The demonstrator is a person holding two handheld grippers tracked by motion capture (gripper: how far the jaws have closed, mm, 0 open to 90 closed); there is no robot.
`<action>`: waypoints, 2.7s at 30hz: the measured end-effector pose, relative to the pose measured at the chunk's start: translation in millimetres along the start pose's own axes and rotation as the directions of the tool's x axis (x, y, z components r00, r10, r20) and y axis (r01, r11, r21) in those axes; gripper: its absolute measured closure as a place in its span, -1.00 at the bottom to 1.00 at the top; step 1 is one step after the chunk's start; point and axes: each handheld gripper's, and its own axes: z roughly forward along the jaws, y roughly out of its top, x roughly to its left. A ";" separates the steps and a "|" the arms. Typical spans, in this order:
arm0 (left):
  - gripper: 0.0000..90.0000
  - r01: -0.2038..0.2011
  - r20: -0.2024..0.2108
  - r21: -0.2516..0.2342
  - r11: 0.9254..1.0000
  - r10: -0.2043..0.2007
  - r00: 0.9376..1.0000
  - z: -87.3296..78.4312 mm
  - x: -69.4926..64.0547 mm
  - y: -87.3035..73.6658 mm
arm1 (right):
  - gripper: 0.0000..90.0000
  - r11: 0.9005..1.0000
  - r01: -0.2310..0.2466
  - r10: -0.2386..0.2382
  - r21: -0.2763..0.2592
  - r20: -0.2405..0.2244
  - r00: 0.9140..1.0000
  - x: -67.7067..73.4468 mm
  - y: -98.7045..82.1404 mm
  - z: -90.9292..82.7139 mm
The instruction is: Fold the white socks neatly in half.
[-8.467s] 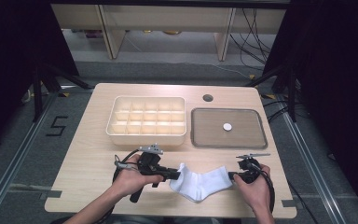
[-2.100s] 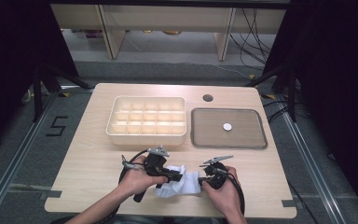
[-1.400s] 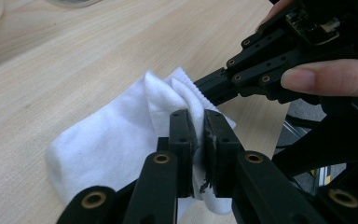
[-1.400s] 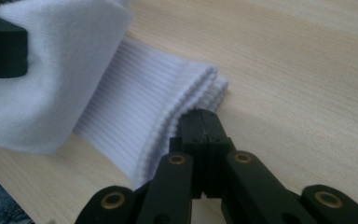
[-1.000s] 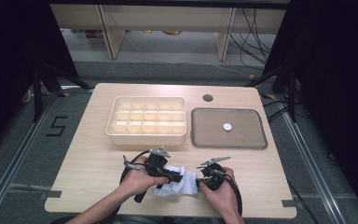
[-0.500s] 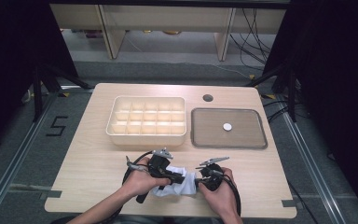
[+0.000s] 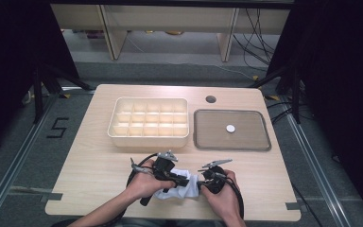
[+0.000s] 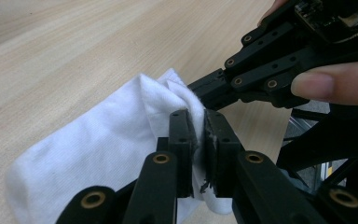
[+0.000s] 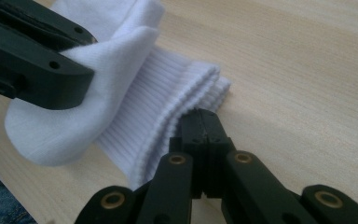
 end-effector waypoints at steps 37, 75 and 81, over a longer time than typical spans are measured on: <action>0.76 0.021 -0.046 0.009 1.000 -0.020 0.999 21.3 6.6 -2.3 | 0.94 0.998 -0.009 0.009 -0.056 0.009 1.000 -4.9 0.2 -10.3; 0.86 0.039 -0.068 0.004 0.999 -0.038 0.997 -7.0 19.0 -29.3 | 0.94 0.996 0.084 -0.085 -0.027 -0.042 0.995 18.5 14.0 -0.9; 0.83 0.041 -0.055 -0.023 0.999 -0.042 0.998 -12.0 18.5 -29.0 | 0.94 0.996 0.082 -0.083 -0.044 -0.044 0.996 19.2 15.1 -4.4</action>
